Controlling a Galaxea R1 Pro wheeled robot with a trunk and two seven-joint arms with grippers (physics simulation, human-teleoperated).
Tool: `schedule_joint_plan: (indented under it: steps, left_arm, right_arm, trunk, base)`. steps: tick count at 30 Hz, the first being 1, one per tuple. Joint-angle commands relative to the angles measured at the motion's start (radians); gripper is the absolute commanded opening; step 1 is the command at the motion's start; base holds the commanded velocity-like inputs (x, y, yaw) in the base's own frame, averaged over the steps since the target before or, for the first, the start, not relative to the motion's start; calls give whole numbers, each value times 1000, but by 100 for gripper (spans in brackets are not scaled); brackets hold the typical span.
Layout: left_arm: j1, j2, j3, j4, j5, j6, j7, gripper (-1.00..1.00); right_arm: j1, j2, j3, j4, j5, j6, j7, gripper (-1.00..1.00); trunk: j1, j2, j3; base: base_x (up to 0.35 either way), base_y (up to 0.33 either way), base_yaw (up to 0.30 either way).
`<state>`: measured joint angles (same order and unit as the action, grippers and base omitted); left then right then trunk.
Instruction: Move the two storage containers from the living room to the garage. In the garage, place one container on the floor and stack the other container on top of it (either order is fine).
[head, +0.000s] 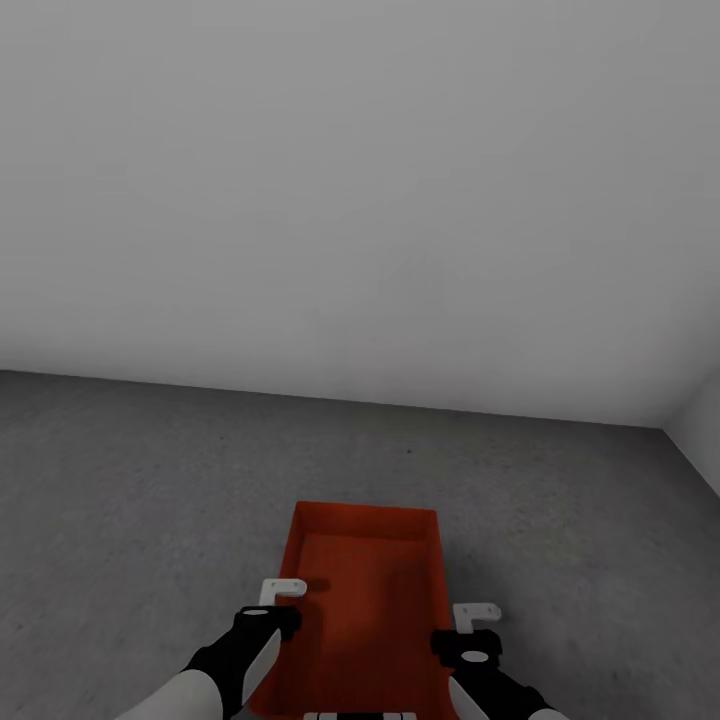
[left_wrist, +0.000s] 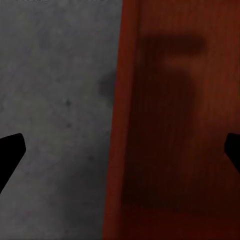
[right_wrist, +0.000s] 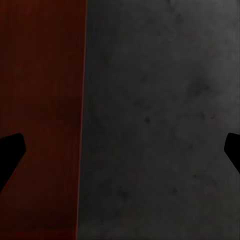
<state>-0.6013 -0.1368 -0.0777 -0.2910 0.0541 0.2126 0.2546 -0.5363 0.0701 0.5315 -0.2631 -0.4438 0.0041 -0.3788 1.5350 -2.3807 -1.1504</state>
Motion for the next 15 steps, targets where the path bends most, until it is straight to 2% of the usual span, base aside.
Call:
schedule_joint_plan:
  steps: [1,10,15]
  left_arm:
    - [0,0,-8,-2,6,7,6,100]
    - [0,0,-8,-2,6,7,0,100]
    - [0,0,-8,-2,6,16,-1,100]
  right_arm:
    - [-1,0,8,-1,-9,0,-6,100]
    - [-1,0,8,-1,-8,0,-6,100]
    - [-1,0,8,-1,-8,0,-6,100]
  trunk:
    - [0,0,-1]
    - [0,0,-1]
    - [-19,35,15]
  base:
    - [0,0,0]
    - [0,0,0]
    - [0,0,0]
